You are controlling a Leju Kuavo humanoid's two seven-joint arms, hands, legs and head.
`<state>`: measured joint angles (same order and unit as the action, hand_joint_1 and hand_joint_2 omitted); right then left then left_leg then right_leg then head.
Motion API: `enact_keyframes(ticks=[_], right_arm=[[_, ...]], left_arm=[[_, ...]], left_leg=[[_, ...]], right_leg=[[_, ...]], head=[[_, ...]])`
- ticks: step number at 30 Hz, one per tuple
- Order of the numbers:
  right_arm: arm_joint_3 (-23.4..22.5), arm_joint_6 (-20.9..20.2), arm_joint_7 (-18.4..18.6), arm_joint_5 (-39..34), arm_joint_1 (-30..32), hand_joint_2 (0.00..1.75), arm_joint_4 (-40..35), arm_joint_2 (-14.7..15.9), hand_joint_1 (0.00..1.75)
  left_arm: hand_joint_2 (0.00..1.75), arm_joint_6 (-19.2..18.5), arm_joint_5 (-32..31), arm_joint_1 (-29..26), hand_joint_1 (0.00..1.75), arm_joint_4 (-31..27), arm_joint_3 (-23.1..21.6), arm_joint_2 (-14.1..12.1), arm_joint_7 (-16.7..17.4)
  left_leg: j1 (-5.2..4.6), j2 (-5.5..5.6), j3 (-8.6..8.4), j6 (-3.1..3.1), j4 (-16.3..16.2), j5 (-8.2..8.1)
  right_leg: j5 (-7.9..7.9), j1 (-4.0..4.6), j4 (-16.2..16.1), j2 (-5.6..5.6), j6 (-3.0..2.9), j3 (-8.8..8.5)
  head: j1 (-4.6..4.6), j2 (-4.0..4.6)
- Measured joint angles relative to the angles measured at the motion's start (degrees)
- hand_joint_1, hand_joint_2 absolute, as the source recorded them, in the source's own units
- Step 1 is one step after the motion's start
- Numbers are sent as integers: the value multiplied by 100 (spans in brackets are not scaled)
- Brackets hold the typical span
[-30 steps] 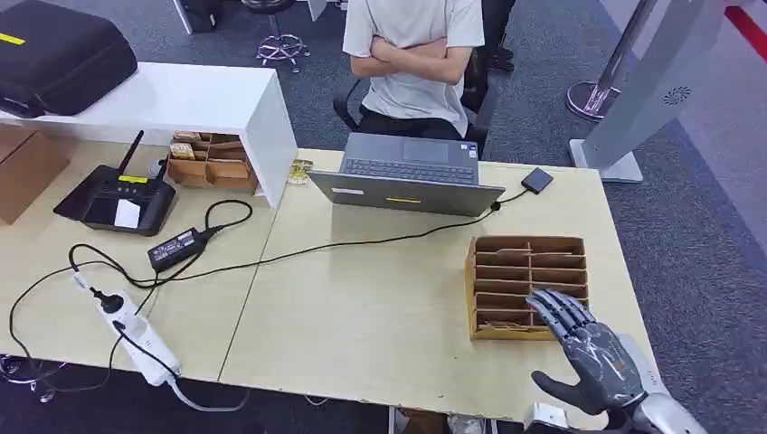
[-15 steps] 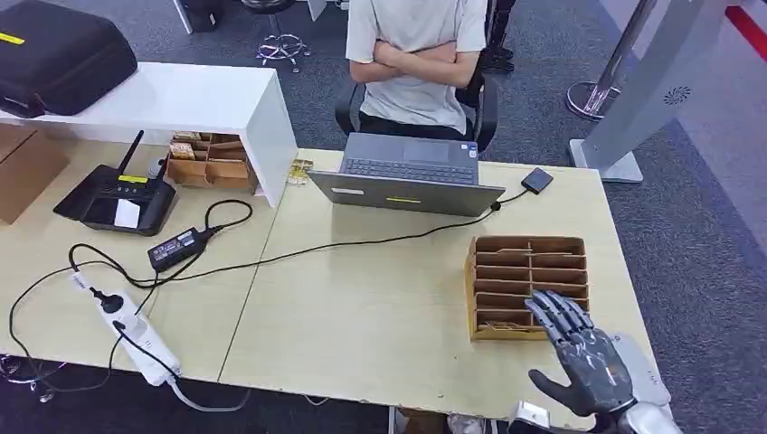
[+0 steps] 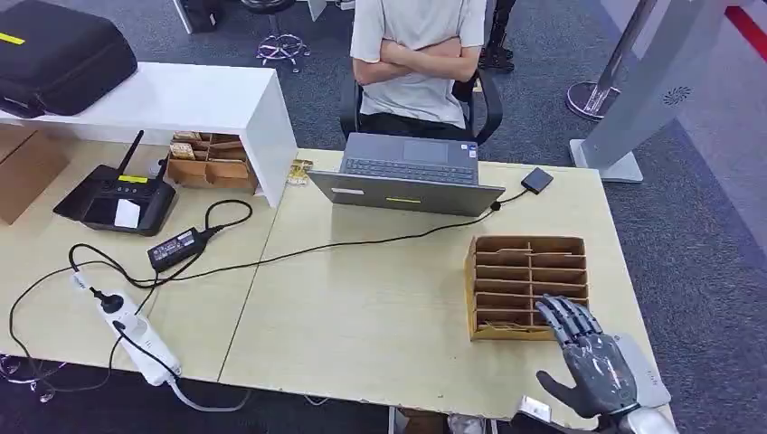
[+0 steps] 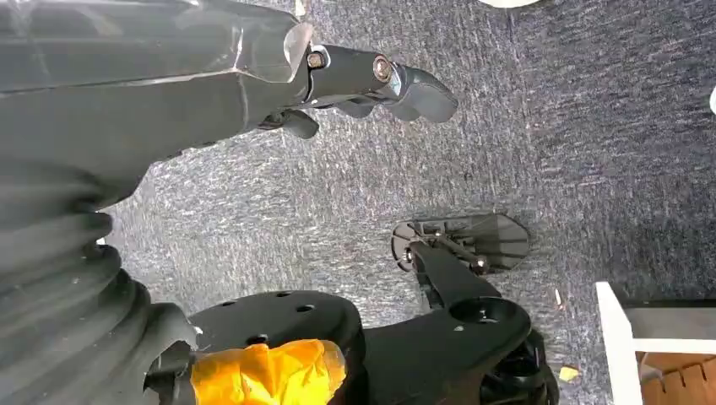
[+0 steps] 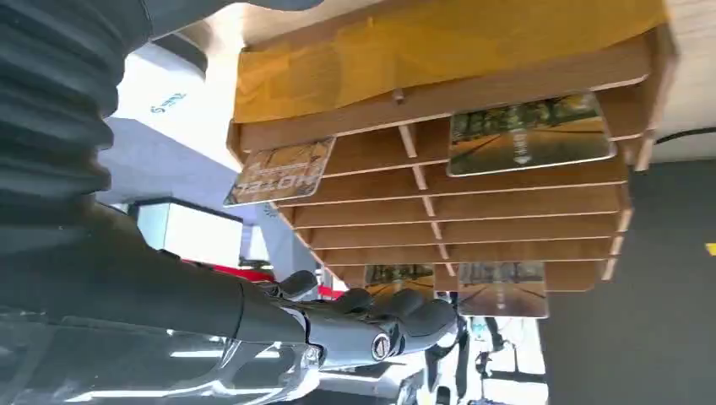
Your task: Pass the card to the sensor for recognition and then transmit it.
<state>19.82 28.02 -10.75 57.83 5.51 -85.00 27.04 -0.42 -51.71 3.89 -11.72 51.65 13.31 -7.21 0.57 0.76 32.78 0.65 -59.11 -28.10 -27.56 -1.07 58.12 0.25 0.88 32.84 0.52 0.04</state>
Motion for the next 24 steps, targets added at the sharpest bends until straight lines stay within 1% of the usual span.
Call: enact_keyframes(ticks=[6,10,13,24], right_arm=[[-155,236,57,160,3,175,166,-66,0],[-332,467,162,358,1,175,290,-135,0],[-472,546,175,396,0,175,384,-173,0],[-824,614,173,439,-1,175,583,-310,0]], left_arm=[[175,0,-33,0,0,0,0,0,2],[175,0,-50,0,0,0,0,0,20],[175,0,-87,0,0,0,0,0,22],[175,7,-131,1,0,0,0,0,33]], left_leg=[[0,0,0,0,0,0],[0,0,0,0,0,0],[0,0,0,0,0,0],[0,0,0,0,0,0]], right_leg=[[0,0,0,0,0,0],[0,0,0,0,0,0],[0,0,0,0,0,0],[0,0,0,0,0,0]], head=[[0,0],[2,0],[0,0],[0,0]])
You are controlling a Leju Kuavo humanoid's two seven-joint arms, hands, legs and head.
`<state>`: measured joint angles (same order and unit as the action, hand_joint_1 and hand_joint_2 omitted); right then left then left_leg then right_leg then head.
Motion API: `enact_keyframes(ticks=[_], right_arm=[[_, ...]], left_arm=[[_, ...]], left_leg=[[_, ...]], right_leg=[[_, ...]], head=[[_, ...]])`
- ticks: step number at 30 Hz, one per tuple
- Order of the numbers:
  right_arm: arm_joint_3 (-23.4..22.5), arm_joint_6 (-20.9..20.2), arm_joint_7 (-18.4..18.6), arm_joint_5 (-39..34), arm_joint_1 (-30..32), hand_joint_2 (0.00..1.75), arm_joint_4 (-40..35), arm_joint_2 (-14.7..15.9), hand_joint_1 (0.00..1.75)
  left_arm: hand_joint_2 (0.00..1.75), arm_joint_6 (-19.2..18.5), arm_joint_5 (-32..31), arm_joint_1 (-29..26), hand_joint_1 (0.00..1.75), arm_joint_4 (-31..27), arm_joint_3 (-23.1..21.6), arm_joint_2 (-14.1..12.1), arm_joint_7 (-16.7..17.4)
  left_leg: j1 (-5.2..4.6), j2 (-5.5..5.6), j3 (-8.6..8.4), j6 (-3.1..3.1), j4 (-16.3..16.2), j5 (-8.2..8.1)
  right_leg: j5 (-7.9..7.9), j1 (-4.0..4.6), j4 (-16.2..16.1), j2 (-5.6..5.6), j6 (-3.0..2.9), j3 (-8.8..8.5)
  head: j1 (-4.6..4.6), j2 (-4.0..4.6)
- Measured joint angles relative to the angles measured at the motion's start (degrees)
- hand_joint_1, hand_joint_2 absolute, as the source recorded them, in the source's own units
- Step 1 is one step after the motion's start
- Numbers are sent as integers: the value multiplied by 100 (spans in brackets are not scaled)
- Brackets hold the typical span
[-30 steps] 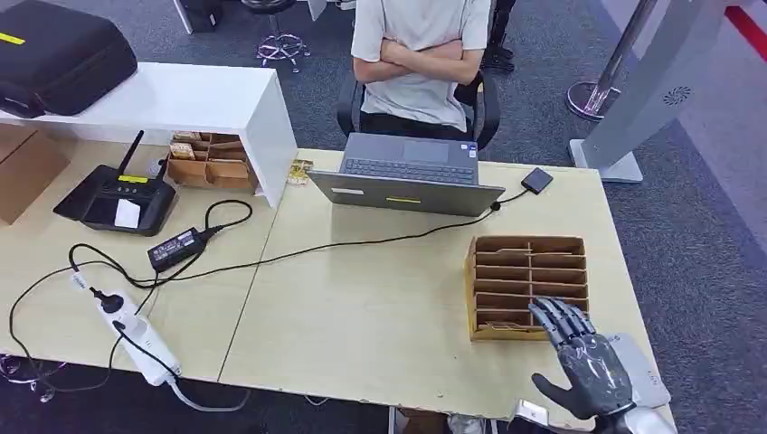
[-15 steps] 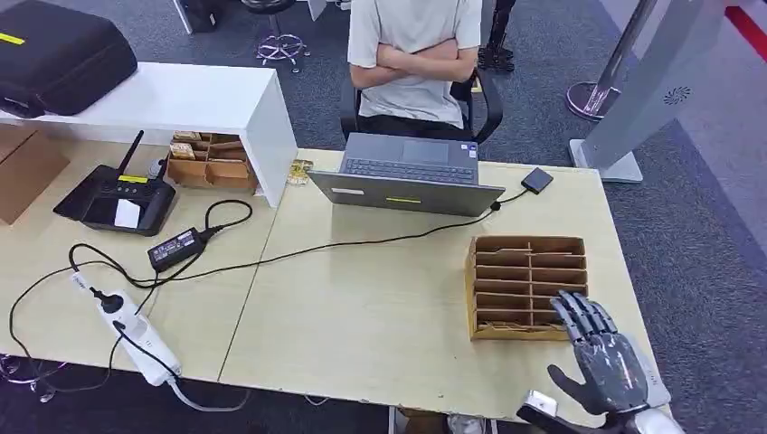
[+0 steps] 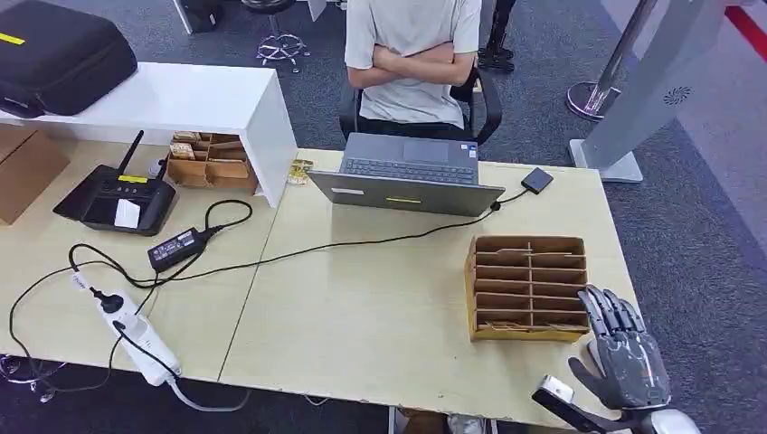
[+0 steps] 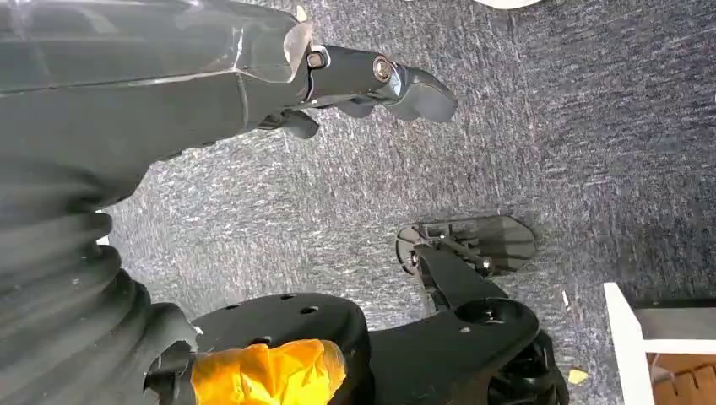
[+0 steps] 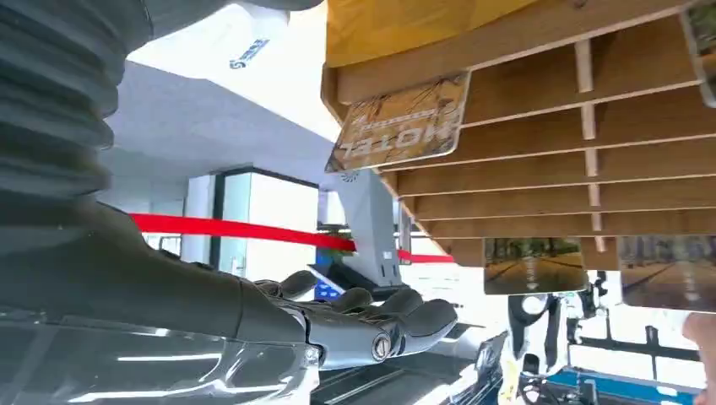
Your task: Pass the card to the sensor for recognition and then transmit it.
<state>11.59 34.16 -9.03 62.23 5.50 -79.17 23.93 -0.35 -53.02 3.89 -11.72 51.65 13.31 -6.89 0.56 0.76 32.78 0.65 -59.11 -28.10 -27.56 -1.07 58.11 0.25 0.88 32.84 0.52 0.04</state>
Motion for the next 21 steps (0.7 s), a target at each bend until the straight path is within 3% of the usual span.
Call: enact_keyframes(ticks=[21], right_arm=[[-37,44,-133,9,-22,175,365,-295,0]], left_arm=[[175,0,-79,4,0,0,0,2,0]], left_leg=[[0,0,1,0,0,0]], right_leg=[[0,0,0,0,0,0]], head=[[0,0]])
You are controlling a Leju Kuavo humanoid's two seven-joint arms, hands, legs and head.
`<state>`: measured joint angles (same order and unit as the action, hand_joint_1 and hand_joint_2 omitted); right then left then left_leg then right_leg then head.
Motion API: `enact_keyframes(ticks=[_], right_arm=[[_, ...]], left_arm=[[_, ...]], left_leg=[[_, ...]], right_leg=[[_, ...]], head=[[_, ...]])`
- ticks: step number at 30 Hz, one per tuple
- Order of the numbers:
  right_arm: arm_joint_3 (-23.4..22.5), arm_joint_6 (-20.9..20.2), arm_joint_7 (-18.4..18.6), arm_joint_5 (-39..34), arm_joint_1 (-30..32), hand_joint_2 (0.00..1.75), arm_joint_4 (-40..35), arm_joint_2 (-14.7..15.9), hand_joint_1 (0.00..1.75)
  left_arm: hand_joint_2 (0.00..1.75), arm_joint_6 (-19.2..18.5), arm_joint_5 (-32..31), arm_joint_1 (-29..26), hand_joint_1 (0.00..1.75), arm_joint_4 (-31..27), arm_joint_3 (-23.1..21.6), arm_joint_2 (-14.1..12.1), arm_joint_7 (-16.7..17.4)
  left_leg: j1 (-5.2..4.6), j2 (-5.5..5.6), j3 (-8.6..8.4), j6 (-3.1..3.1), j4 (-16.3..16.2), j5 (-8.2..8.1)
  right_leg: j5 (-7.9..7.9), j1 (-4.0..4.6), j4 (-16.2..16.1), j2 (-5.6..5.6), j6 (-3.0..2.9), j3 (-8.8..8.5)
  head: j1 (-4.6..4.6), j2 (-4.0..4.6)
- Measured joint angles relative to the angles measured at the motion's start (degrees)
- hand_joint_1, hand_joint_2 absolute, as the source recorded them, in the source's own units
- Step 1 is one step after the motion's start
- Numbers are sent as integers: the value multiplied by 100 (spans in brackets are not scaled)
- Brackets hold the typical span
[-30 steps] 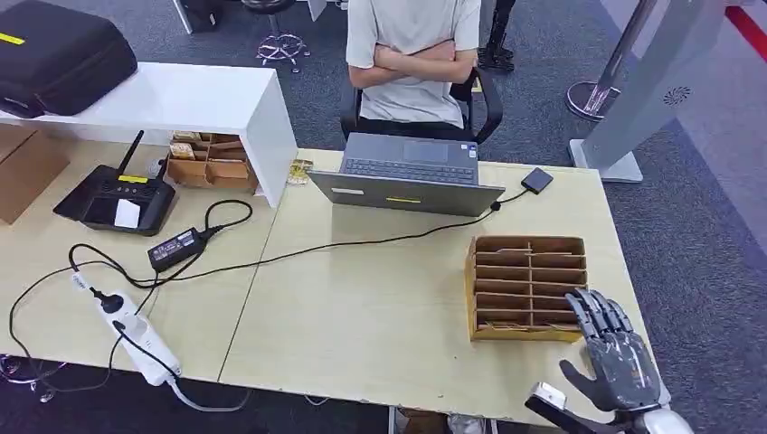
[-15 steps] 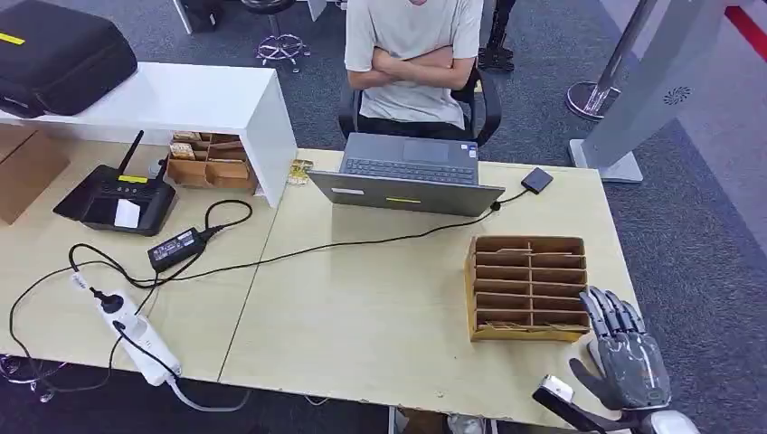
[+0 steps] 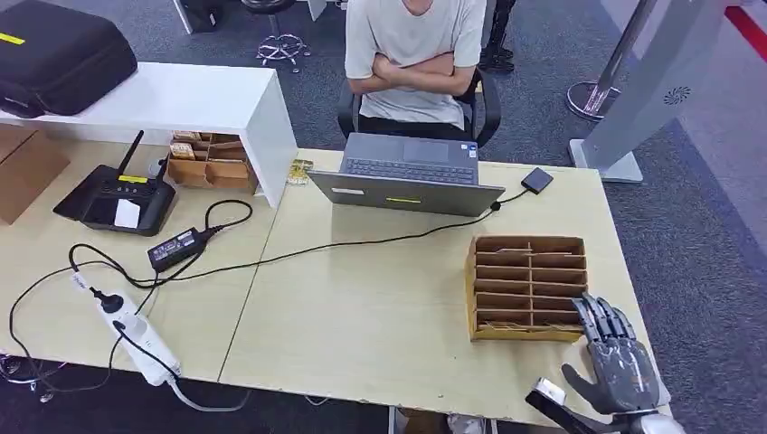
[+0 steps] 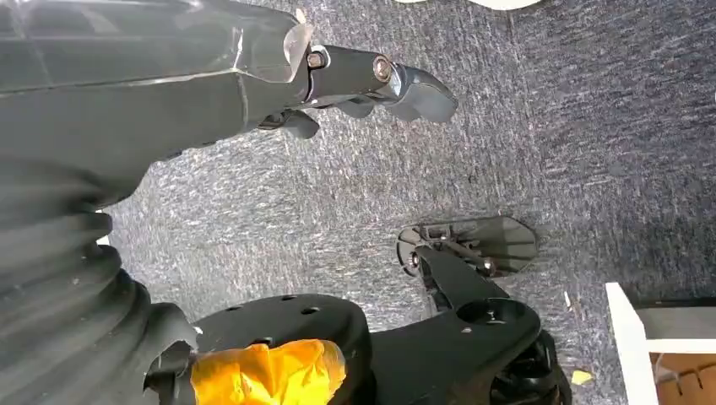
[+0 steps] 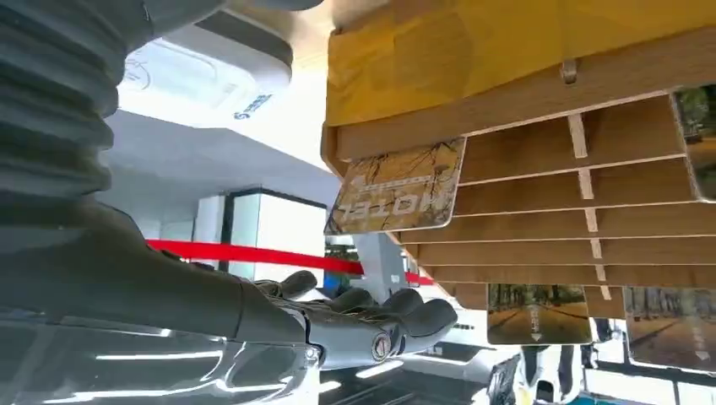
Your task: Pass the card to the sensor for recognition and then transmit it.
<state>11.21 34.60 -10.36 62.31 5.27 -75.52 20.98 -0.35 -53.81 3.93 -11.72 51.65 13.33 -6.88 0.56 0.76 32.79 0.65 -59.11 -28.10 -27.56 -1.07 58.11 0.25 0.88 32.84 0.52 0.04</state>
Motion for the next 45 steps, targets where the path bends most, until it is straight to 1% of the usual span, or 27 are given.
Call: enact_keyframes(ticks=[9,20,21,22,28,39,40,41,43,45], right_arm=[[70,24,-177,-116,-25,175,9,-138,0],[160,22,-227,-184,-63,175,42,-236,0],[168,22,-227,-186,-69,175,46,-242,91],[175,22,-227,-192,-75,175,52,-245,175],[214,20,-308,-299,-92,175,87,-249,175],[275,24,-330,-345,-157,175,103,-258,175],[278,22,-352,-358,-164,175,114,-258,175],[282,22,-374,-387,-178,175,122,-258,175],[291,22,-444,-437,-206,175,146,-256,175],[295,22,-470,-470,-229,175,162,-256,175]], left_arm=[[175,-7,-28,3,0,0,0,0,0],[175,-9,-81,9,0,0,0,0,0],[175,-9,-87,9,0,0,0,0,0],[175,-11,-94,9,0,0,0,0,0],[175,-13,-114,13,0,0,0,0,0],[175,-20,-120,21,0,0,0,-7,0],[175,-44,-89,19,0,0,0,-39,-13],[175,-147,-76,15,0,0,0,-97,-57],[175,-381,-59,3,0,0,0,-287,-136],[175,-435,-46,-6,0,0,0,-420,-155]], left_leg=[[0,0,0,0,0,0],[0,0,0,0,0,0],[0,0,0,0,0,0],[0,0,0,0,0,0],[0,0,0,0,0,0],[0,0,0,0,0,0],[1,0,0,0,0,0],[1,0,0,0,0,0],[6,-2,-1,0,0,0],[6,-2,-2,0,0,0]], right_leg=[[0,0,0,0,0,0],[0,0,0,0,0,0],[0,0,0,0,0,0],[0,0,0,0,0,0],[0,0,0,0,0,0],[0,0,0,0,0,-1],[0,1,0,0,0,-1],[0,1,0,0,0,-1],[0,7,0,2,0,0],[0,8,1,1,-1,0]], head=[[0,0],[0,0],[0,0],[0,0],[0,0],[0,0],[0,0],[0,0],[7,0],[-2,0]])
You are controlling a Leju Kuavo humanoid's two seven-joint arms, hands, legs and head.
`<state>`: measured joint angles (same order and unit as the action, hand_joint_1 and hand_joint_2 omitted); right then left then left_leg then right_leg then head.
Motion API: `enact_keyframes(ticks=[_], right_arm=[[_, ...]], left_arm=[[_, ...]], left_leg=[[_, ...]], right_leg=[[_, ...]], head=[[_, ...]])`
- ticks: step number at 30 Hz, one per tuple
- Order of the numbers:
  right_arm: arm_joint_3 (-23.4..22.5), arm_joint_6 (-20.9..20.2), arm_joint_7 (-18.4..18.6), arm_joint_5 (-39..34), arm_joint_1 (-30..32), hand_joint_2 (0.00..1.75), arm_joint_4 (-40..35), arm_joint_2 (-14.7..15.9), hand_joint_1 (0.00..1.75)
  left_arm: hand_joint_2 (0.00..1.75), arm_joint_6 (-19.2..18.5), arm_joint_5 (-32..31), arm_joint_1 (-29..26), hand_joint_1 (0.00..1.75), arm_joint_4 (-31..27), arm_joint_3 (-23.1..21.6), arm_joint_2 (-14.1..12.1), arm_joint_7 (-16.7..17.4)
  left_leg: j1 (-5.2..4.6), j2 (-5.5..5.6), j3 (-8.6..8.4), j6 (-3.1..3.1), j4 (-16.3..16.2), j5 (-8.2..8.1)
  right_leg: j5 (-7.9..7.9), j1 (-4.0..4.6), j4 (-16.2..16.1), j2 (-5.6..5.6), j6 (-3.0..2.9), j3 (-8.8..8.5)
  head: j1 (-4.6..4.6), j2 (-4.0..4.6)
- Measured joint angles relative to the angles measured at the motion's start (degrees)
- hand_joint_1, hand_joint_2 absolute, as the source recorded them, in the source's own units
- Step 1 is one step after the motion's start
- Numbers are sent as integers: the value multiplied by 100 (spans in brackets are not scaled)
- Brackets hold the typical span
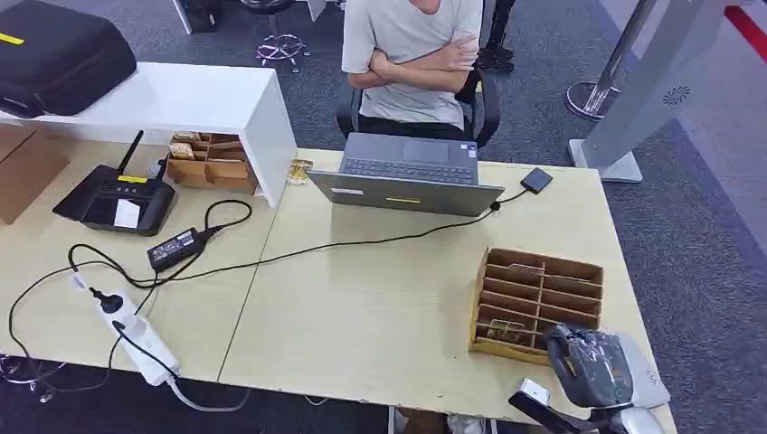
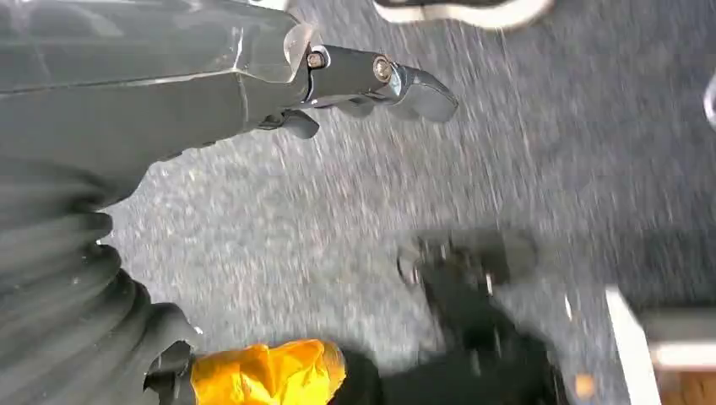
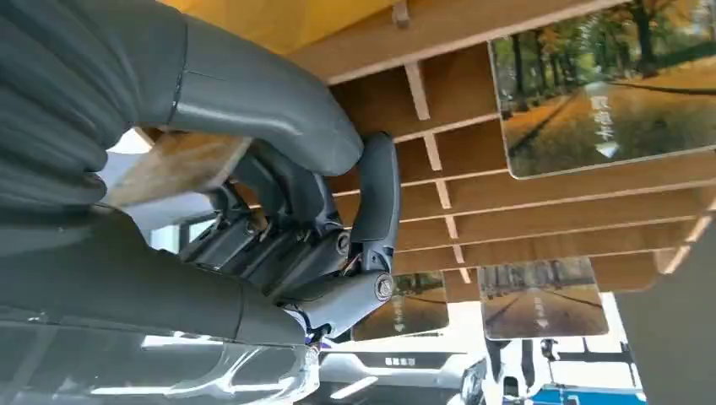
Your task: Pass the card to the sensor for recognition and then transmit it.
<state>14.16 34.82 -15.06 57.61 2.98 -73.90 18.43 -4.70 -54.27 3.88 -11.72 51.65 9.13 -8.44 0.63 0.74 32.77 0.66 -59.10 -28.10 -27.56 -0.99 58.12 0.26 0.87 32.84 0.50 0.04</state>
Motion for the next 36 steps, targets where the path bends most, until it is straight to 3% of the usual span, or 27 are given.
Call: enact_keyframes(ticks=[6,28,36], right_arm=[[9,2,-20,-7,-48,175,42,0,175],[2,85,-22,-9,27,175,-18,0,175],[-59,157,-26,-24,225,175,-437,11,175]], left_arm=[[175,-7,6,-10,0,0,0,-177,-17],[175,26,-48,-10,0,0,0,-203,-50],[175,48,-74,-10,0,0,0,-203,-50]], left_leg=[[0,0,1,3,0,2],[-1,1,1,3,-3,2],[-2,1,4,2,-3,1]], right_leg=[[-1,0,0,-1,-1,-2],[0,-2,-2,-1,0,-3],[0,-2,-2,-1,0,-1]], head=[[2,0],[2,0],[2,0]])
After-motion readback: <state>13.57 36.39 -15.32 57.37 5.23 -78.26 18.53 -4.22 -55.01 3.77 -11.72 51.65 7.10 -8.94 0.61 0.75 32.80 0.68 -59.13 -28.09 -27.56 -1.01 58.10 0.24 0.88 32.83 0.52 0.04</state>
